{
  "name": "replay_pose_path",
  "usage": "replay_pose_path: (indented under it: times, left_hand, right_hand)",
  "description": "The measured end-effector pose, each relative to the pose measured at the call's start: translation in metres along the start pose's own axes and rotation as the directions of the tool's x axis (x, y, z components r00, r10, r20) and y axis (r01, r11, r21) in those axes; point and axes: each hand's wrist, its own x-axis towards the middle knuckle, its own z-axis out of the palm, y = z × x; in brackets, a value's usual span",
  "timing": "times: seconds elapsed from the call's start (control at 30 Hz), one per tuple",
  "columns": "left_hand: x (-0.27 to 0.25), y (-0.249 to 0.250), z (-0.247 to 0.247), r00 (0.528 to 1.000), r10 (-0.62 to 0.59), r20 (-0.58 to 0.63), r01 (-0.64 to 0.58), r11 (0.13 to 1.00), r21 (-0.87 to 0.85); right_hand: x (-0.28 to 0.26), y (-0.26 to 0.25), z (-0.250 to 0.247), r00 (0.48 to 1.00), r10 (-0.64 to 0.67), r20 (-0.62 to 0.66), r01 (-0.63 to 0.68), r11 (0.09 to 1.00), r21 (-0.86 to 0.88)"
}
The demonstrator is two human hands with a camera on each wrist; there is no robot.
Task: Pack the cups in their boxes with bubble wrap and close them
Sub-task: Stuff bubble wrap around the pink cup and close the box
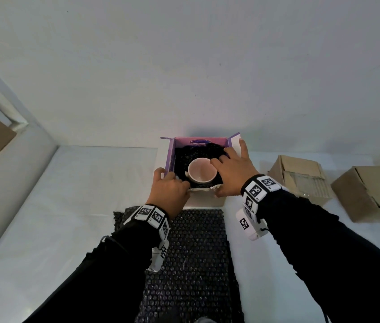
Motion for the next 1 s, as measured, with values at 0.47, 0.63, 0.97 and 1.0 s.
replay_pose_path:
  times: [0.47, 0.63, 0.97, 1.0]
  left_hand:
    - [-0.102, 0.024, -0.012, 0.969, -0.011, 0.246, 0.082, 0.957, -0.280]
    - [-0.148, 0.037, 0.001, 0.775, 0.000, 0.631, 0.174, 0.962, -0.213]
    - [-0.140, 0.026, -0.020, 0.946, -0.107, 0.307, 0.193, 0.945, -0.263]
    - [-0.135, 0.021, -0.023, 0.970, -0.075, 0.230, 0.137, 0.953, -0.270]
  right_hand:
    - [-0.114, -0.096, 0.082, 0.987, 0.054, -0.151, 0.025, 0.879, 0.476]
    - [-0.135, -0.125, 0.102, 0.986, 0.097, 0.135, -0.145, 0.899, 0.413]
    - [-0.127, -0.119, 0.063, 0.980, 0.134, -0.145, -0.003, 0.745, 0.667]
    - [-0.127, -0.116, 0.054, 0.977, 0.119, -0.178, 0.040, 0.715, 0.698]
